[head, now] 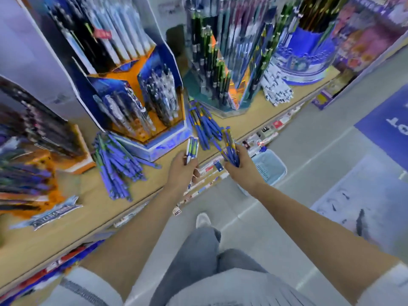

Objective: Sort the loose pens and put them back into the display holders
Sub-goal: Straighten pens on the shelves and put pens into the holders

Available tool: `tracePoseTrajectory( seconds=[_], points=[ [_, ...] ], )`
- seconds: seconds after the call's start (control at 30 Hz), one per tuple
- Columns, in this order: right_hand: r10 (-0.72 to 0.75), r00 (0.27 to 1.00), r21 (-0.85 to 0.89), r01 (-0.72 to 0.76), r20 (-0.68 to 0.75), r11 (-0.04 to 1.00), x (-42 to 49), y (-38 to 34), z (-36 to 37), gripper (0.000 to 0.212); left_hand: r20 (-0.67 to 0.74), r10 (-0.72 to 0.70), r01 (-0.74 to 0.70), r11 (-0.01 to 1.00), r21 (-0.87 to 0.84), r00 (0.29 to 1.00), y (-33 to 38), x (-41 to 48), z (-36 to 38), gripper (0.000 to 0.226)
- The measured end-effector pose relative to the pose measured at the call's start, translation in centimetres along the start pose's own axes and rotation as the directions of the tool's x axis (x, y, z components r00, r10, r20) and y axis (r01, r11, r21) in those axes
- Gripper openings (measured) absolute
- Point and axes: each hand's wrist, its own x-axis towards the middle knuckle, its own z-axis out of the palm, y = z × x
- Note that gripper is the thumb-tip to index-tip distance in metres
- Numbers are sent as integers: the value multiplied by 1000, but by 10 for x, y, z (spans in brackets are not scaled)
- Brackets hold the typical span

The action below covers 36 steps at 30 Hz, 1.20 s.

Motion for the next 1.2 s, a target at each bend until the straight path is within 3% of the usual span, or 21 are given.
tracePoseTrajectory(
  seconds=[0.43, 0.53, 0.73, 0.9, 1.2],
  points=[
    [-5, 981, -97, 24, 192, 995, 114, -41, 8, 46, -94, -87, 76, 991, -113, 992, 11, 40, -1, 9],
    [-45, 974, -174, 85, 220, 981, 128, -42, 10, 51, -150, -117, 94, 984, -154, 982, 14, 39, 2, 9],
    [-179, 954, -359, 259, 241, 897, 132, -33, 11, 35, -196, -136, 102, 980, -174, 971, 17, 38, 13, 9],
    [-279, 924, -393, 366, 262, 843, 136, -33, 12, 35, -222, -140, 103, 980, -172, 965, 20, 41, 16, 10],
    [-286, 941, -445, 339, 183, 829, 143, -40, 29, 65, -204, -147, 112, 978, -176, 968, 16, 35, 6, 15]
  ],
)
